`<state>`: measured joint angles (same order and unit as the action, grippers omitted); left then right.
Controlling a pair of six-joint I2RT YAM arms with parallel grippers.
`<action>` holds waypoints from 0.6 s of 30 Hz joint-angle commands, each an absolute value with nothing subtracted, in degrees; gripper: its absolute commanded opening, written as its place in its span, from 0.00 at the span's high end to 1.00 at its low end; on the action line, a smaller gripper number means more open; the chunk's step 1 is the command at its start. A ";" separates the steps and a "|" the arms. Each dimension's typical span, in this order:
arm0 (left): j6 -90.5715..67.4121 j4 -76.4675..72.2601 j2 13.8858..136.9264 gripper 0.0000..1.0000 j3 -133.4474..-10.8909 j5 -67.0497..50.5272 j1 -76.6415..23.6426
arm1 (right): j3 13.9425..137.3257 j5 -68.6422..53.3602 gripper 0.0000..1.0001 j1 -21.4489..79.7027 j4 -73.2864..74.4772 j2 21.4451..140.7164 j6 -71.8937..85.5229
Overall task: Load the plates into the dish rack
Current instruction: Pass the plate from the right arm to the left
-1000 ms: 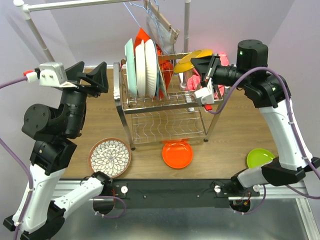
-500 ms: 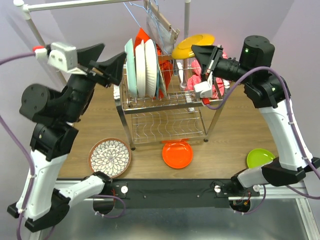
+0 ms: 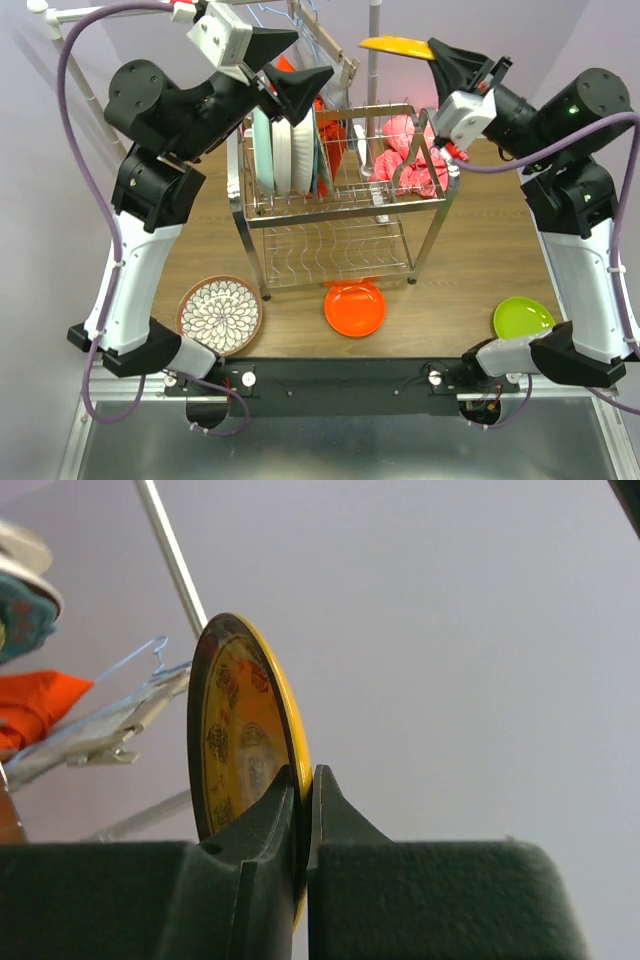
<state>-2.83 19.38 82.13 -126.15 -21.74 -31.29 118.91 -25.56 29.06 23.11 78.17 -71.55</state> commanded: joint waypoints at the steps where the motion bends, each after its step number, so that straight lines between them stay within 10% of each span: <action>1: -13.07 15.32 83.15 0.20 -127.62 -22.32 -31.64 | 121.29 -18.99 0.99 29.00 16.61 78.57 -50.47; 18: 13.80 17.67 88.68 0.17 -132.27 -25.66 -33.75 | 116.72 -32.95 0.99 29.00 13.54 75.59 -42.28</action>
